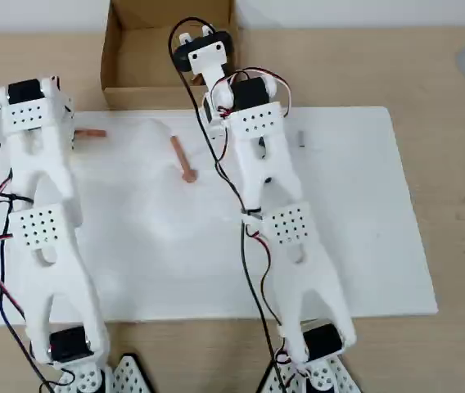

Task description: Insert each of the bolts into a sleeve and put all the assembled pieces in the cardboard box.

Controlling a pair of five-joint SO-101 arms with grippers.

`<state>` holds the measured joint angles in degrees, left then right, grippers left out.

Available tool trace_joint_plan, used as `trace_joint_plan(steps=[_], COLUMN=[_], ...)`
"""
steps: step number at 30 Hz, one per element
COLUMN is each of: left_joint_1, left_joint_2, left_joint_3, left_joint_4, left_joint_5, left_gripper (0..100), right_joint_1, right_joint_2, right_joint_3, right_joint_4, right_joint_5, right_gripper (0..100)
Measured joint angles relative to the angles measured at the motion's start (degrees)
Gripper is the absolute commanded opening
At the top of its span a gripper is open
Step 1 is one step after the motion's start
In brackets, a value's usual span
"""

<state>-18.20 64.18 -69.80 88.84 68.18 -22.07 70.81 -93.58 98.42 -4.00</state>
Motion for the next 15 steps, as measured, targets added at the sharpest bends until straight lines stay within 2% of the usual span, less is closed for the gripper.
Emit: trace_joint_plan(steps=[2, 4, 15], left_joint_1=[0.0, 0.09, -0.26], left_joint_2=[1.05, 1.93, 3.25], left_joint_3=[-0.7, -1.32, -3.69], left_joint_4=[-0.53, -0.79, -0.35], left_joint_5=[0.09, 0.09, 0.35], left_gripper=[6, 0, 0], right_joint_1=[0.0, 0.0, 0.0], right_joint_2=[0.0, 0.0, 0.0], right_joint_3=[0.0, 0.0, 0.0], right_joint_4=[0.0, 0.0, 0.0], right_joint_5=[0.0, 0.0, 0.0], right_gripper=[18.3, 18.3, 18.3])
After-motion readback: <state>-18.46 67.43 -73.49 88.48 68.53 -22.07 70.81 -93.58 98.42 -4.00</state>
